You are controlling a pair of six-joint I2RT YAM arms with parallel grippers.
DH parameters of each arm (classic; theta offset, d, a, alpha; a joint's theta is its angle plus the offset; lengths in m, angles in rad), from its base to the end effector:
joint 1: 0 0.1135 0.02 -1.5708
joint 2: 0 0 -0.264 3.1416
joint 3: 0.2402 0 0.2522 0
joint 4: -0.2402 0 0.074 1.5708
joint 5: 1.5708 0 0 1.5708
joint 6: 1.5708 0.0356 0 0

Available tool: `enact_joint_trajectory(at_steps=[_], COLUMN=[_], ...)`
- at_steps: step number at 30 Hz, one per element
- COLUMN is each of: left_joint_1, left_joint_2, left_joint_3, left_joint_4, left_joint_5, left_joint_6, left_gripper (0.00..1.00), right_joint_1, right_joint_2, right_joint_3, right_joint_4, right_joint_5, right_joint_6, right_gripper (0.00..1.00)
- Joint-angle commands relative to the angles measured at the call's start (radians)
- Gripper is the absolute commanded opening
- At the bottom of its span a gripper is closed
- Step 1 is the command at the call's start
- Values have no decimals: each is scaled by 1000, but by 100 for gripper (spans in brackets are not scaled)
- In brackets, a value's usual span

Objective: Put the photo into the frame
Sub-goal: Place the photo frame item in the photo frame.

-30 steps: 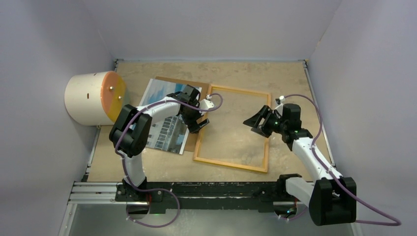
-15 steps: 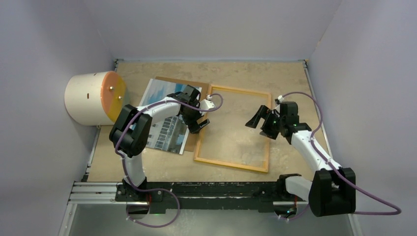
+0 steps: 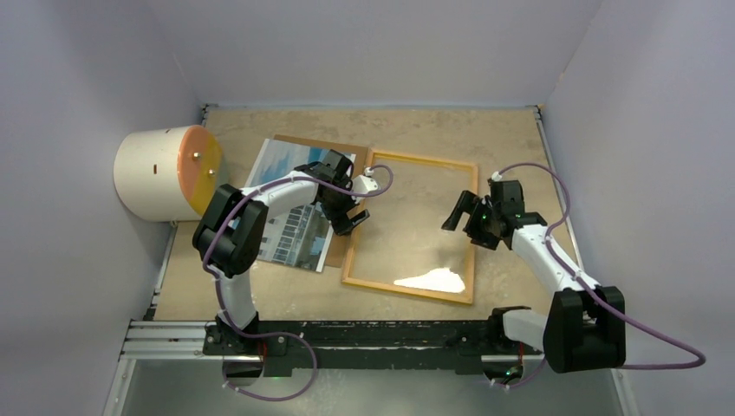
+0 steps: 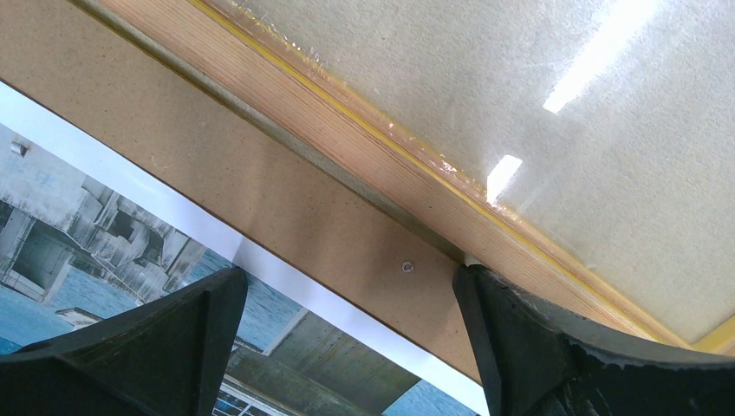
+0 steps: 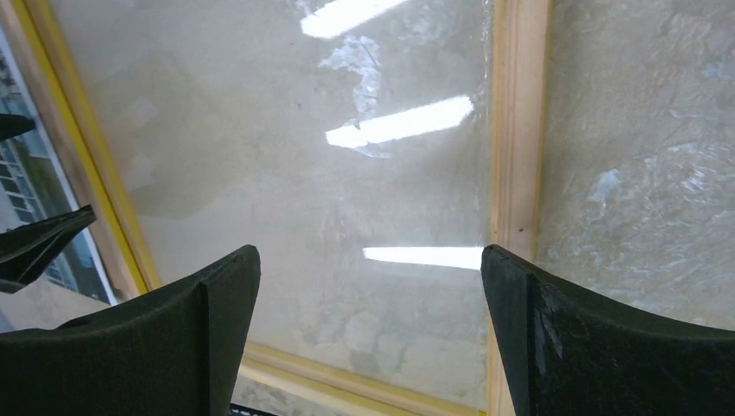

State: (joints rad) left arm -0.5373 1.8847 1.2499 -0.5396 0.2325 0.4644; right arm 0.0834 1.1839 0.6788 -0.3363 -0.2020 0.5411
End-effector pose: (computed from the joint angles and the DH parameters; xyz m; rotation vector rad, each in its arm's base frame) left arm 0.3191 -0.1996 0.1674 1.3695 2.3682 -0.3392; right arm 0.2349 0.0268 0.2108 0.4647 2.4141 0.5250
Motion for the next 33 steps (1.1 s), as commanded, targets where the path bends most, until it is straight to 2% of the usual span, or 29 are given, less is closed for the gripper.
enact_joint_trajectory(at_steps=[1, 10, 27, 33], left_joint_1=[-2, -1, -49, -76], left_joint_2=[-35, -29, 72, 119], left_joint_3=[-7, -4, 154, 211], left_joint_4=[-2, 0, -10, -17], left_joint_5=[32, 34, 63, 63], left_joint_6=[4, 3, -43, -49], left_gripper=[100, 100, 100, 100], right_joint_1=[3, 2, -20, -22], right_joint_2=[13, -20, -167, -212], right_joint_3=[44, 72, 77, 60], right_joint_4=[-56, -70, -88, -85], right_joint_5=[106, 184, 41, 34], right_joint_6=[-37, -24, 106, 140], right_gripper=[99, 99, 99, 98])
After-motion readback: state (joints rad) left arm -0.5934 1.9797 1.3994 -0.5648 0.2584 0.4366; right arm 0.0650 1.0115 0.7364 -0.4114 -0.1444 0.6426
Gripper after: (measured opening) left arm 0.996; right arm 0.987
